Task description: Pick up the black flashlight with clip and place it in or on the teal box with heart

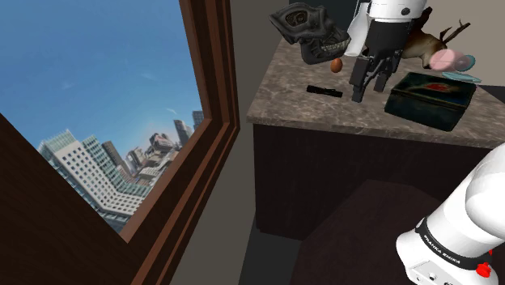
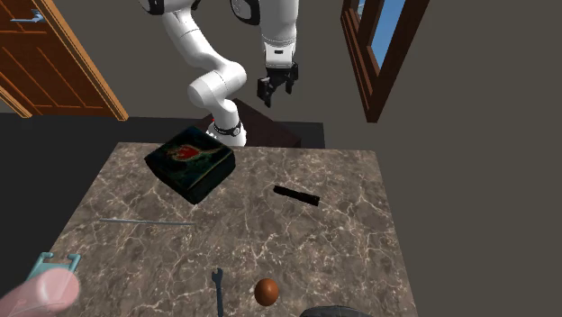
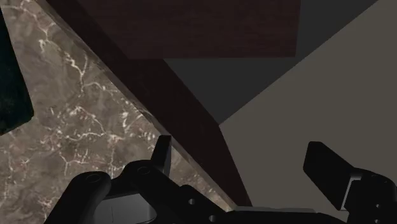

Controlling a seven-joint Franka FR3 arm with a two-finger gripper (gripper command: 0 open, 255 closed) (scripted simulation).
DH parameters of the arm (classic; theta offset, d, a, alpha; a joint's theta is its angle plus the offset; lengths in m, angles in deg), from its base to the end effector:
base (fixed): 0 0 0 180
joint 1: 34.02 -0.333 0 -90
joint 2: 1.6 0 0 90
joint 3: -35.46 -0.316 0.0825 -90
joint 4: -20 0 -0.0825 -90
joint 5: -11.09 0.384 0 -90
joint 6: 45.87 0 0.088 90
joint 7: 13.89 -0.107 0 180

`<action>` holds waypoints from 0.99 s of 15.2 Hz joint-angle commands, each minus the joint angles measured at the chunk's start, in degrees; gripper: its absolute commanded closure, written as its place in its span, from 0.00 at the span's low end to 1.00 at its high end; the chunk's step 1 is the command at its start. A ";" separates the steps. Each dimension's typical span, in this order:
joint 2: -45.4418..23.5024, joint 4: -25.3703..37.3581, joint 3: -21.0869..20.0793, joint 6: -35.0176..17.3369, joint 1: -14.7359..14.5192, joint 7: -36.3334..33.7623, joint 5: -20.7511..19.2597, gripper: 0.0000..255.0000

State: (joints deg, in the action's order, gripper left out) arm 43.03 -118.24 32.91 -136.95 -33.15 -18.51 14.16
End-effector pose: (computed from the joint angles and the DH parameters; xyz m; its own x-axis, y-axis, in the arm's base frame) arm 0.3082 0.0179 0.5629 0.9967 -0.0665 -0.0463 -0.0674 -0.9976 -0.0185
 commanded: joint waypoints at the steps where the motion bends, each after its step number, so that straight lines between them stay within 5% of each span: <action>1: 0.00 0.00 0.00 0.00 0.00 0.00 0.00 0.00; 15: -23.97 9.59 12.71 -16.02 0.36 25.53 -6.88 0.00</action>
State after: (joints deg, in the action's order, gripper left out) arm 20.90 -109.73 45.10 -152.02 -32.59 5.38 7.29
